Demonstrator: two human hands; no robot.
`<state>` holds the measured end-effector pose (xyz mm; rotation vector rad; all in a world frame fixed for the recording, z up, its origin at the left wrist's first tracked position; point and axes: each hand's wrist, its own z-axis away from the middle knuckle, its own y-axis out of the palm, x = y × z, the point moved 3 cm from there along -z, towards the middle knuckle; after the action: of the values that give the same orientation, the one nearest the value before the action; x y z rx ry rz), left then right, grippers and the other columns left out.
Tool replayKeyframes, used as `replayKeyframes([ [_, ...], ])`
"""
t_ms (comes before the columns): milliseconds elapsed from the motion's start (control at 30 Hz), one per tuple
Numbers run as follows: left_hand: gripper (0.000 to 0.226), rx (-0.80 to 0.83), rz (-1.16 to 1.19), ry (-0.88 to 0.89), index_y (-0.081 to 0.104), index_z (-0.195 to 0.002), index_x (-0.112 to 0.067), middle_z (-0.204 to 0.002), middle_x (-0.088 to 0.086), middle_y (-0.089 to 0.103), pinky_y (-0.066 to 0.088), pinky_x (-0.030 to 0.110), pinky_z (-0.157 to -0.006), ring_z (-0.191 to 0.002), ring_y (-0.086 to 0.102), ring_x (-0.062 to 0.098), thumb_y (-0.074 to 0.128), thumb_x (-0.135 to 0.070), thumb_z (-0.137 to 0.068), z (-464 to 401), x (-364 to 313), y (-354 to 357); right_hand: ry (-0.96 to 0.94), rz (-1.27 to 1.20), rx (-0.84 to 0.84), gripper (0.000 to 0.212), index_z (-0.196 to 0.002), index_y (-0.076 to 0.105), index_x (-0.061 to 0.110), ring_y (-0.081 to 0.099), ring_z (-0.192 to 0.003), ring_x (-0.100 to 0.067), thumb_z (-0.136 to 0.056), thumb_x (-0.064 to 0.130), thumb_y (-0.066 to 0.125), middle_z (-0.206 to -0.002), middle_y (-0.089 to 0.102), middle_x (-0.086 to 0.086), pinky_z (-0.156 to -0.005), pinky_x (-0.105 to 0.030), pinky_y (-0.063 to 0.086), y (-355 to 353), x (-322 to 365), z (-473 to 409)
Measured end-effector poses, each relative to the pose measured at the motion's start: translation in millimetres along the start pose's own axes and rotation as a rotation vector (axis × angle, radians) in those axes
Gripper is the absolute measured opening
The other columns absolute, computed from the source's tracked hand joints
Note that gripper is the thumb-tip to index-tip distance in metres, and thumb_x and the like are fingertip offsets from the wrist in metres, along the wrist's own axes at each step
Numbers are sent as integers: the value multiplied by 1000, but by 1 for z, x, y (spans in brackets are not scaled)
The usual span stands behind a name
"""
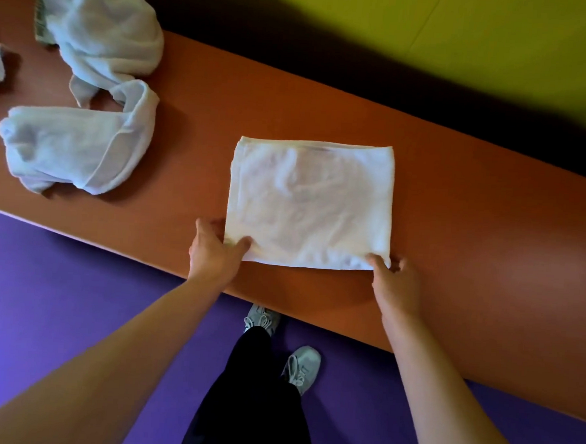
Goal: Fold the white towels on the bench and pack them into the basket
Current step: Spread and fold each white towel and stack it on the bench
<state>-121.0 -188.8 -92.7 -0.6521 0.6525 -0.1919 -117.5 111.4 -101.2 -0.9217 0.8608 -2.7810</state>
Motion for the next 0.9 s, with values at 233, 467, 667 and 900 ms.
replayKeyframes([
  [233, 55, 28, -255, 200, 49, -122, -15, -118, 5, 49, 41, 38, -91, -109, 48, 32, 80, -30, -78, 11, 11, 1, 160, -531, 132, 35, -117, 59, 8, 70, -102, -22, -87, 14, 77, -115, 70, -8, -79, -33, 58, -10, 2, 1],
  [467, 63, -17, -649, 802, 49, -142, -42, -155, 0, 37, 52, 50, -92, -117, 47, 36, 72, -21, -88, 23, 19, 17, 144, -819, 250, 52, -125, 66, 19, 68, -112, -19, -76, 12, 83, -120, 72, 1, -86, -33, 55, 2, 36, 21],
  [667, 58, 138, -456, 729, 50, -143, -37, -159, -5, 30, 44, 39, -101, -115, 49, 32, 64, -13, -92, 16, 21, 12, -620, -167, 142, 40, -129, 69, 24, 68, -88, -16, -90, 14, 71, -105, 66, 0, -73, -23, 55, 45, 80, 80],
  [900, 35, 96, 76, 320, 59, -126, -29, -123, -6, 62, 52, 31, -91, -108, 62, 9, 47, -12, -98, 5, 31, -22, -882, 587, 234, 59, -148, 48, 27, 51, -109, -22, -92, 28, 68, -114, 51, -1, -86, -38, 55, 128, 64, 112],
])
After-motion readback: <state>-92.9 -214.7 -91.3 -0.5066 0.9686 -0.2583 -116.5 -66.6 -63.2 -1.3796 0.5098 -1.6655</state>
